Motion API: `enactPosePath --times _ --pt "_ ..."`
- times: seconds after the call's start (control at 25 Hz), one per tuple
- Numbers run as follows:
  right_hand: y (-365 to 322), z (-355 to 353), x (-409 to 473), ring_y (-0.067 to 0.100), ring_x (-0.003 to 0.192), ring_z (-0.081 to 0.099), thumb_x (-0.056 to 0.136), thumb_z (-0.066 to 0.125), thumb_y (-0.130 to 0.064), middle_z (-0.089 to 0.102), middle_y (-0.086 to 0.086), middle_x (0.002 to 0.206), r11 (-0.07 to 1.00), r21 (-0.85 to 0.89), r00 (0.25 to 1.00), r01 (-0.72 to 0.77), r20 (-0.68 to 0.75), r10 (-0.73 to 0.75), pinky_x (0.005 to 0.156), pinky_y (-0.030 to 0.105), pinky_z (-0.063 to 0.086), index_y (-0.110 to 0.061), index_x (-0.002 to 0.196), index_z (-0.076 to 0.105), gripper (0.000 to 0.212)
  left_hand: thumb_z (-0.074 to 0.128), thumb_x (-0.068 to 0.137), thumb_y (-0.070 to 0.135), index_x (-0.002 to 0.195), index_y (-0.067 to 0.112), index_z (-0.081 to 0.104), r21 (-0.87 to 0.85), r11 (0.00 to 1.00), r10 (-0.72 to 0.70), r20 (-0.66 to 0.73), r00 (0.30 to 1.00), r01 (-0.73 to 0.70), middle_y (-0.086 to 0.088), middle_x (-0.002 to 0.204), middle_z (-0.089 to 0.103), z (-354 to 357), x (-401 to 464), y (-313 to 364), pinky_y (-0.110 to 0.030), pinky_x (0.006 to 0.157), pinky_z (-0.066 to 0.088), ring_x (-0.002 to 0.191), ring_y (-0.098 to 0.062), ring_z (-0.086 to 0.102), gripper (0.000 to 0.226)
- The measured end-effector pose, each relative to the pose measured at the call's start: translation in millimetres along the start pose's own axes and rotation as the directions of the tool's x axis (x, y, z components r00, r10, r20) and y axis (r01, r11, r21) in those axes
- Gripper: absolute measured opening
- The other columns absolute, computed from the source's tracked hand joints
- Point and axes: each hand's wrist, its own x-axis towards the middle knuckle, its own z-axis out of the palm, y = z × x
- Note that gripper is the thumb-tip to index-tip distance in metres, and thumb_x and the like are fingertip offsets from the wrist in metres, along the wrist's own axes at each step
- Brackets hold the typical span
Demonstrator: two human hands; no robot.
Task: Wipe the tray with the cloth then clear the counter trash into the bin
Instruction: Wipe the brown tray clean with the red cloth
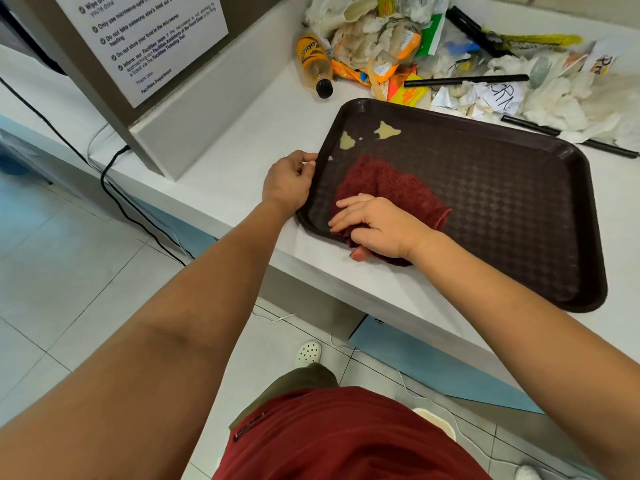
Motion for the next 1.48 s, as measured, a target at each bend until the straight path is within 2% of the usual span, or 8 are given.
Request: enactPosePath --times 0.2,0.32,0.6,0.76,0.92,1.12,1.36,1.48 --pt "16 -8 -25 0.008 0.123 0.04 0.08 0.05 0.003 0.066 -0.001 0.116 0.998 0.027 0.997 -0.061 -0.036 0.062 0.102 0.013 0.024 -0.01 0.1 0.073 0.033 0.045 0.096 0.032 0.113 0.02 0.062 -0.015 1.0 -0.027 0.01 1.0 0.027 0.001 0.106 0.067 2 0 -1 -0.037 0.091 0.052 0.095 -0.018 0.063 0.028" --pt "24 -11 -38 0.002 0.118 0.038 0.08 0.05 0.001 0.066 -0.004 0.114 0.995 0.032 0.994 -0.095 -0.05 0.097 0.102 0.016 0.028 -0.012 0.098 0.073 0.032 0.046 0.096 0.032 0.115 0.019 0.062 -0.027 0.999 -0.036 0.009 0.999 0.036 0.001 0.108 0.067 1 1 -3 -0.036 0.093 0.051 0.098 -0.02 0.062 0.028" --pt "48 -16 -68 0.01 0.124 0.04 0.082 0.051 -0.003 0.065 -0.009 0.116 0.976 0.051 0.954 -0.213 -0.202 0.219 0.104 0.017 0.023 -0.018 0.1 0.073 0.032 0.046 0.096 0.031 0.116 0.019 0.062 -0.032 0.999 -0.036 -0.003 0.999 0.036 -0.001 0.11 0.067 0 -1 -1 -0.037 0.095 0.05 0.099 -0.021 0.062 0.028" --pt "69 -26 -83 0.015 0.127 0.04 0.084 0.053 -0.007 0.061 -0.007 0.123 0.949 0.07 0.891 -0.307 -0.33 0.312 0.115 0.036 0.018 -0.019 0.108 0.069 0.031 0.046 0.096 0.031 0.115 0.02 0.062 -0.026 0.999 -0.046 -0.014 0.999 0.045 0.001 0.109 0.066 0 -3 0 -0.034 0.094 0.05 0.098 -0.02 0.061 0.028" --pt "96 -35 -94 0.018 0.129 0.04 0.086 0.053 -0.016 0.058 -0.005 0.129 0.868 0.022 0.748 -0.496 -0.497 0.44 0.114 0.039 0.015 -0.022 0.112 0.067 0.03 0.046 0.096 0.031 0.115 0.02 0.062 -0.037 0.999 -0.034 -0.002 0.999 0.034 0.002 0.105 0.066 0 -1 0 -0.03 0.092 0.05 0.099 -0.02 0.062 0.027" --pt "106 -33 -84 0.022 0.133 0.032 0.088 0.04 -0.025 0.052 -0.003 0.135 0.642 0.045 0.475 -0.765 -0.635 0.61 0.115 0.05 0.007 -0.024 0.117 0.061 0.035 0.044 0.096 0.029 0.114 0.018 0.06 -0.016 1.0 -0.015 0.024 1.0 0.016 -0.001 0.105 0.067 -1 -1 -2 -0.036 0.092 0.051 0.097 -0.022 0.062 0.026" --pt "100 -26 -78 0.044 0.131 0.02 0.078 0.047 -0.047 0.034 0.014 0.139 0.387 0.086 0.24 -0.918 -0.657 0.715 0.106 0.066 0.003 -0.033 0.122 0.052 0.047 0.04 0.094 0.024 0.115 0.015 0.047 0.235 0.97 0.035 0.092 0.995 -0.056 -0.002 0.08 0.059 -2 6 4 -0.029 0.065 0.041 0.069 -0.015 0.055 0.024" --pt "100 -28 -75 0.046 0.131 0.019 0.076 0.049 -0.049 0.029 0.015 0.144 0.318 0.107 0.189 -0.942 -0.615 0.765 0.107 0.063 0.007 -0.032 0.132 0.041 0.059 0.038 0.092 0.022 0.119 0.014 0.048 0.191 0.982 -0.026 0.118 0.993 0.003 -0.008 0.105 0.06 -2 24 12 -0.033 0.08 0.045 0.094 -0.026 0.058 0.03"
